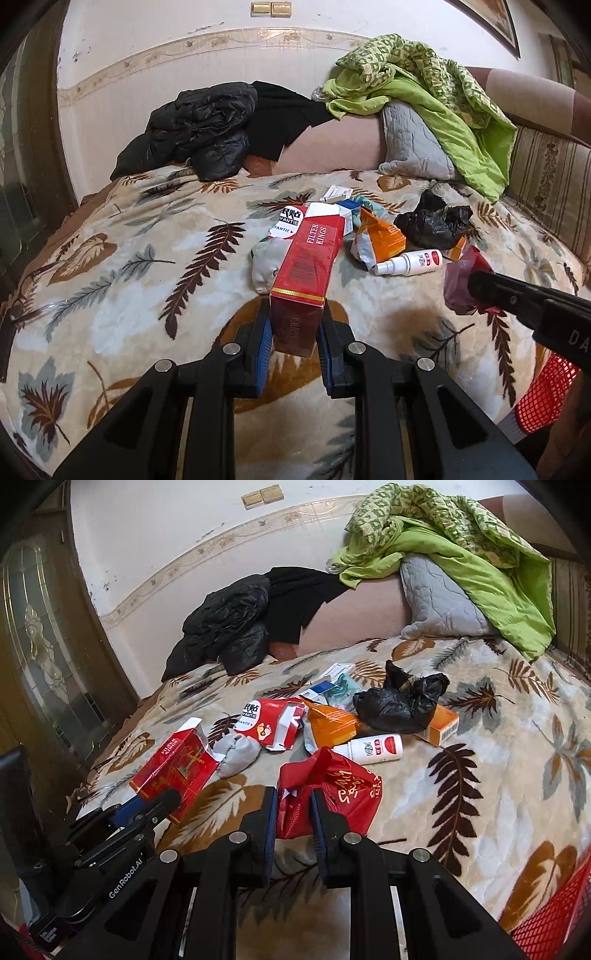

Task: Collect trash
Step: 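Lift the red box with the left tool while the right tool lifts the red bag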

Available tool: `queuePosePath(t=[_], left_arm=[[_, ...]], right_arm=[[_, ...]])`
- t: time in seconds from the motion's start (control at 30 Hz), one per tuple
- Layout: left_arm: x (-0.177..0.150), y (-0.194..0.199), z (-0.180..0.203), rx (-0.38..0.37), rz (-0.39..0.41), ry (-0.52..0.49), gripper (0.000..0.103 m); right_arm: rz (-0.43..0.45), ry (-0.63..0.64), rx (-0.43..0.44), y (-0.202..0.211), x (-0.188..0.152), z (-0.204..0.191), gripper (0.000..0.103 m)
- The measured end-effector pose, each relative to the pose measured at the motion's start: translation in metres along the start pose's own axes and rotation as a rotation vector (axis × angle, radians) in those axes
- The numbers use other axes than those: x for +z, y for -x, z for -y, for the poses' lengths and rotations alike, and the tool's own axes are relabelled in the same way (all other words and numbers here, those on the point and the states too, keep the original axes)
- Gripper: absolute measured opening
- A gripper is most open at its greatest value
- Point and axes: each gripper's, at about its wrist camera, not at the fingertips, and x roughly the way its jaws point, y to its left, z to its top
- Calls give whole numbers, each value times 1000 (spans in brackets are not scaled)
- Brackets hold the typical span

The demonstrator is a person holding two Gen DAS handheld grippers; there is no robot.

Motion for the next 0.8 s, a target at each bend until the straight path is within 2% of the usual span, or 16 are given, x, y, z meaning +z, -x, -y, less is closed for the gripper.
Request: queuePosePath(t=[0.33, 0.8], left_arm=[[-2, -2, 16, 31, 15, -72, 21], [-4, -5, 18, 23, 14, -75, 21]], right_arm=[[-10, -39, 11, 0, 2, 8, 19], [-7, -50, 18, 0, 4, 9, 19]])
